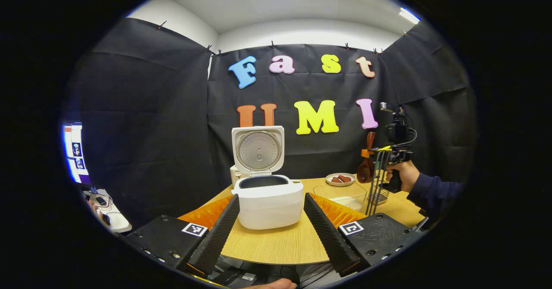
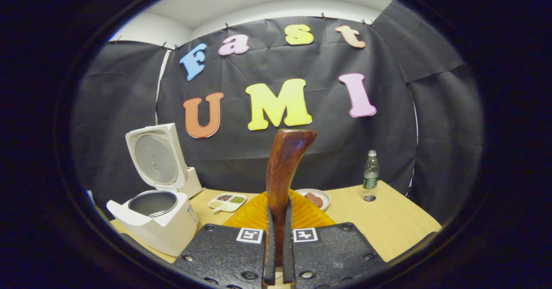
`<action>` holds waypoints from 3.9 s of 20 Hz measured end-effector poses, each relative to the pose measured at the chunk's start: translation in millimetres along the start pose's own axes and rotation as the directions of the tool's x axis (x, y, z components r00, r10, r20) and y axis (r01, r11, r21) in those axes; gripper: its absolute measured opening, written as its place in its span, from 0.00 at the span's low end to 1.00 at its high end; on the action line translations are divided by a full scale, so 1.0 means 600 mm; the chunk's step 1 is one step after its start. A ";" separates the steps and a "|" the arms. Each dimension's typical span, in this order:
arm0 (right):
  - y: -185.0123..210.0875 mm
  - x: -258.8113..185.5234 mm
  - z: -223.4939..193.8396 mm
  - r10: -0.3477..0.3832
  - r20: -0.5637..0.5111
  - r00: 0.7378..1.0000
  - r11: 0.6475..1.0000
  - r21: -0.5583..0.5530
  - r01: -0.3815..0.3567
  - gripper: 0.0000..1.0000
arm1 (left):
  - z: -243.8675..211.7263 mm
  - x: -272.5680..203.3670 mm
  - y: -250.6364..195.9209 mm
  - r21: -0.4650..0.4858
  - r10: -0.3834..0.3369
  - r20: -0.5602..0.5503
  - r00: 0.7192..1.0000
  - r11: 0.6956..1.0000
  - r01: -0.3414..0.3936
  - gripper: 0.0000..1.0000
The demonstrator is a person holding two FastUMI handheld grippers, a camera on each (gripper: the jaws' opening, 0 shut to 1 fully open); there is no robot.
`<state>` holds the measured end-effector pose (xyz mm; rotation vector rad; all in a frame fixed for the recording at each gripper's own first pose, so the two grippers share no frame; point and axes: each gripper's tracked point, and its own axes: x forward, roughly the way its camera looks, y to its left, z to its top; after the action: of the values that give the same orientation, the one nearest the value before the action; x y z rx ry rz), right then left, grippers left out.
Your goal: Close the left gripper, press the button to open the rice cooker; take a wooden spoon from the chopstick holder with the right hand, scoop a spoonful of rice and pour it into the rice cooker, then put the wooden spoon back into the chopstick holder.
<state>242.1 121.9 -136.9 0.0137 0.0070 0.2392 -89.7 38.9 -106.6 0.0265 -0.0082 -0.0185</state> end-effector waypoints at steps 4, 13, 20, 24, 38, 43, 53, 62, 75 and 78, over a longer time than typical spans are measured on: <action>0.045 0.032 -0.075 0.000 -0.050 0.999 0.999 -0.032 -0.002 0.11 | -0.005 0.001 0.007 -0.005 0.004 -0.009 1.000 1.000 -0.004 0.95; 0.064 0.055 -0.168 -0.008 -0.072 0.997 0.966 -0.260 -0.012 0.12 | -0.045 -0.004 0.016 -0.008 -0.007 -0.047 0.999 1.000 0.007 0.95; 0.054 0.051 -0.212 -0.071 -0.085 0.994 0.904 -0.427 0.028 0.12 | -0.056 0.005 -0.001 -0.025 -0.028 -0.061 0.998 0.999 0.027 0.95; 0.084 0.040 -0.239 -0.018 -0.196 0.981 0.977 -0.210 -0.025 0.12 | -0.060 0.006 -0.013 -0.026 -0.047 -0.065 0.997 0.999 0.046 0.95; 0.155 0.020 -0.242 0.159 -0.227 0.961 0.971 0.210 -0.111 0.12 | -0.081 0.015 -0.007 -0.052 -0.042 -0.088 0.995 0.998 0.037 0.95; 0.135 0.018 -0.215 0.206 -0.191 0.960 0.881 0.463 -0.097 0.12 | -0.091 0.020 -0.006 -0.053 -0.039 -0.109 0.993 0.998 0.033 0.95; 0.067 0.006 -0.139 0.213 -0.070 0.974 0.645 0.759 -0.087 0.11 | -0.087 0.021 -0.007 -0.040 -0.037 -0.099 0.994 0.999 0.034 0.95; 0.027 -0.022 -0.049 0.238 0.104 0.966 0.216 0.964 -0.157 0.11 | -0.086 0.020 0.005 -0.038 -0.020 -0.101 0.995 0.999 0.017 0.95; 0.071 -0.032 0.059 0.270 0.207 0.940 0.131 0.960 -0.249 0.11 | -0.064 0.003 0.033 -0.035 -0.002 -0.077 0.997 0.999 0.000 0.95; 0.097 -0.012 0.063 0.275 0.186 0.943 0.172 0.956 -0.239 0.11 | -0.057 -0.005 0.048 -0.051 0.003 -0.068 0.998 0.999 -0.006 0.95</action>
<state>221.6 176.4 -98.4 1.3644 0.1975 0.5620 -91.8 68.9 -139.9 -0.0240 0.0601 -0.0133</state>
